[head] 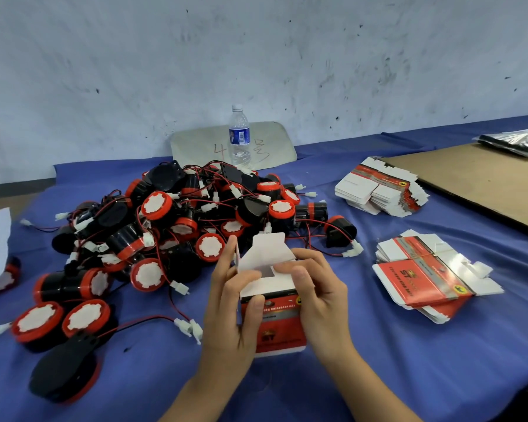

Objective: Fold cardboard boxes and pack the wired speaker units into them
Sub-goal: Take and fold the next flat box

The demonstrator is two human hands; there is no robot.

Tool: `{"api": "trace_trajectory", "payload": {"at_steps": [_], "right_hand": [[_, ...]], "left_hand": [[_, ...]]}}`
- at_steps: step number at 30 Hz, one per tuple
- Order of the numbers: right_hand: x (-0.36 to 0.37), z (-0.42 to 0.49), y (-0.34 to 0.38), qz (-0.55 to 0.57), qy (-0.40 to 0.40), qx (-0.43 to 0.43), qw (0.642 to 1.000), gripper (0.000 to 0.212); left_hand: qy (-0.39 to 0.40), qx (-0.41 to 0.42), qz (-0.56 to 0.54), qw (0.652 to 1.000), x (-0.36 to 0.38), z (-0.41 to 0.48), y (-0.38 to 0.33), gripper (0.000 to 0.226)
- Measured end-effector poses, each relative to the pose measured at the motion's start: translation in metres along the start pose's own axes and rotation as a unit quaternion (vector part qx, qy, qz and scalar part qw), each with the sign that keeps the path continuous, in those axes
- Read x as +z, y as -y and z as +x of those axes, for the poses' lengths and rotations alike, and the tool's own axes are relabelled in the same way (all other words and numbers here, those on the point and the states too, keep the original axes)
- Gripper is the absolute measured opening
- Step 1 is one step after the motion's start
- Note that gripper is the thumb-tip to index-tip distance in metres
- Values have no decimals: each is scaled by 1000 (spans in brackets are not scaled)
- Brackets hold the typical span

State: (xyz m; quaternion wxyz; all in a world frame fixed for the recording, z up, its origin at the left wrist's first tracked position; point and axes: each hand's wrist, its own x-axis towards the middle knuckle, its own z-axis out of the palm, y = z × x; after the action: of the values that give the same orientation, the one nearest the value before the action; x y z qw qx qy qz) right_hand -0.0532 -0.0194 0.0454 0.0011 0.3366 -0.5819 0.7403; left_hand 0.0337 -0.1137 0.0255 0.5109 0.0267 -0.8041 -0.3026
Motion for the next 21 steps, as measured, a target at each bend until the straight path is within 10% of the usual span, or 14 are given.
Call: {"api": "trace_trajectory", "payload": {"at_steps": [10, 14, 21], "right_hand": [[-10, 5, -4, 136, 55, 108, 983, 25], [-12, 9, -9, 215, 117, 145, 959, 58], [-8, 6, -4, 165, 185, 194, 949, 19]], "left_hand": [[32, -22, -35, 999, -3, -2, -1, 31], [32, -38, -41, 998, -5, 4, 1, 32], [3, -62, -37, 997, -12, 6, 9, 22]]}}
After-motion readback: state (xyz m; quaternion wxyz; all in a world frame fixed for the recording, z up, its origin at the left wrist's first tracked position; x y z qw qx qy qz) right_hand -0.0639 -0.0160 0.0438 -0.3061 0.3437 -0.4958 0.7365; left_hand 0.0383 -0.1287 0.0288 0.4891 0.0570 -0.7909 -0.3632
